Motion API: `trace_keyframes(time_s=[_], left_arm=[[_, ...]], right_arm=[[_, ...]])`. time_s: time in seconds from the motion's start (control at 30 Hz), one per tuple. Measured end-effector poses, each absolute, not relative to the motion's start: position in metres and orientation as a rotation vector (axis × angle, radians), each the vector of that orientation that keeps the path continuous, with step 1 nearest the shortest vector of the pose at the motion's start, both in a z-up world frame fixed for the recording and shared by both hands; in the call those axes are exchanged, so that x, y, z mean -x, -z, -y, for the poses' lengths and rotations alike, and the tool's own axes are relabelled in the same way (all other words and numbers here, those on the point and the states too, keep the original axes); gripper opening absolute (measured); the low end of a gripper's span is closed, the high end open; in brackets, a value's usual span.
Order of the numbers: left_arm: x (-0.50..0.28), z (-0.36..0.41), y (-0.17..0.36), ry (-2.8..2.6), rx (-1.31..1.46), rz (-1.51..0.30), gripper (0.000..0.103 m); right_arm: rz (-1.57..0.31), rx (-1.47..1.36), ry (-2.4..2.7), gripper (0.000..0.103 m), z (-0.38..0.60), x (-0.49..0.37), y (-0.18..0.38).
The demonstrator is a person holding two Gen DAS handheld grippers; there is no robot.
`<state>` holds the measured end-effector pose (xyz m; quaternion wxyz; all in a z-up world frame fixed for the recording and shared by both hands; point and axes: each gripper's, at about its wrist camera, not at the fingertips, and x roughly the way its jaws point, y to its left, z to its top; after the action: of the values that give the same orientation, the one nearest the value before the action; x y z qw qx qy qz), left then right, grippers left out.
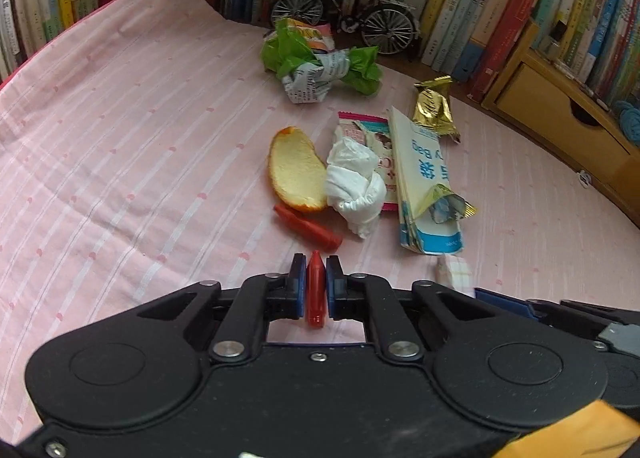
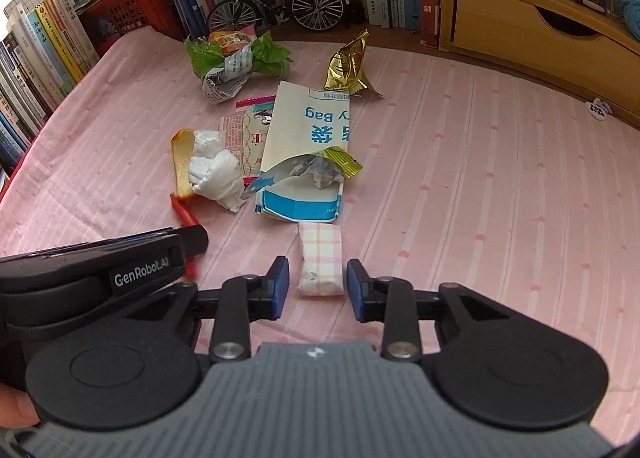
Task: Collect trash
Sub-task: 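Grasp the red crayon with the left tool while the right tool grasps the checkered wrapper, then carry the crayon and checkered wrapper off the bed down over the trash bin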
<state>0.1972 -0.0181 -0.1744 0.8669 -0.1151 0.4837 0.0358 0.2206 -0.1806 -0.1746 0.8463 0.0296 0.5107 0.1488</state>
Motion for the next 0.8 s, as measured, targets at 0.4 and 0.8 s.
trace_keyframes(time_s=[0.4,0.8], left_arm=[[-0.177,0.02,0.159,-0.026,0.217,-1.005,0.009],[-0.147,0.011,0.133,0.007,0.208,-0.971,0.009]], right_arm=[[-1.064,-0.089,-0.326,0.03,0.182,-0.206,0.163],[-1.033,-0.098,-0.29,0.03,0.182,-0.174,0.138]])
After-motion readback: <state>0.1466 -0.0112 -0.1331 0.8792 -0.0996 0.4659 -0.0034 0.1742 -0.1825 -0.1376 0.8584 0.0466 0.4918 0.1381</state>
